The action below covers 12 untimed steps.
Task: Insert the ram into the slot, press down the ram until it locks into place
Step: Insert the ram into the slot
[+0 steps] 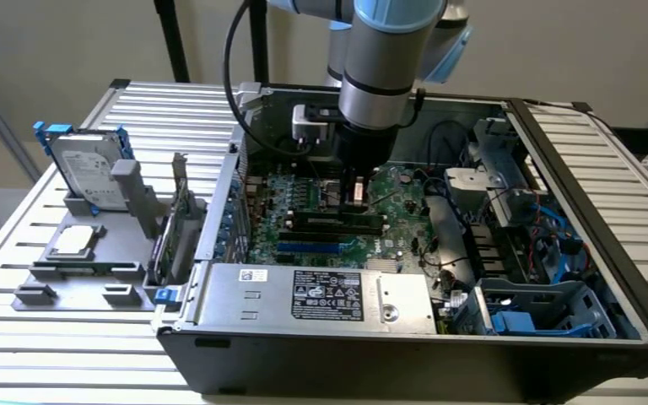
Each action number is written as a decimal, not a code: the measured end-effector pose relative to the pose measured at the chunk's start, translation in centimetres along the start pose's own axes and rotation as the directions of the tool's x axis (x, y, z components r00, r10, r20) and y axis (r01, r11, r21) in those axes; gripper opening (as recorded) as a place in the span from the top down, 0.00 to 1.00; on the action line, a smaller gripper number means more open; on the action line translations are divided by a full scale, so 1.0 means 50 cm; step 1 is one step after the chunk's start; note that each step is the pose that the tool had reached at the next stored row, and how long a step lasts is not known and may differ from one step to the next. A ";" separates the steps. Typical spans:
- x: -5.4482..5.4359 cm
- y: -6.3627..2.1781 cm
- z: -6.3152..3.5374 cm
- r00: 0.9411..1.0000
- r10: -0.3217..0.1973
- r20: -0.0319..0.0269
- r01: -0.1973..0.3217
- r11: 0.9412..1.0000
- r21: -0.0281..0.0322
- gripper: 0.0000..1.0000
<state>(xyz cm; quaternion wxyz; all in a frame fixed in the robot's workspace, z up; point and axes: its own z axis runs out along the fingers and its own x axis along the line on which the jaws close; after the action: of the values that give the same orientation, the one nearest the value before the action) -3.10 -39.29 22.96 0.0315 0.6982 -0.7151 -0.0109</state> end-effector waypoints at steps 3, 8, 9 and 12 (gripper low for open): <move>0.000 0.000 0.001 1.000 0.001 0.000 -0.001 1.000 0.000 0.88; 0.000 0.000 0.003 1.000 0.001 0.000 -0.001 1.000 0.001 0.86; 0.000 0.000 0.003 1.000 0.001 0.000 -0.001 1.000 0.001 0.86; 0.000 0.000 0.001 1.000 0.001 0.001 -0.001 1.000 0.001 0.80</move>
<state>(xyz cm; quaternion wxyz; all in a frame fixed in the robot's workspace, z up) -3.11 -39.28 22.92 0.0308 0.6979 -0.7154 -0.0110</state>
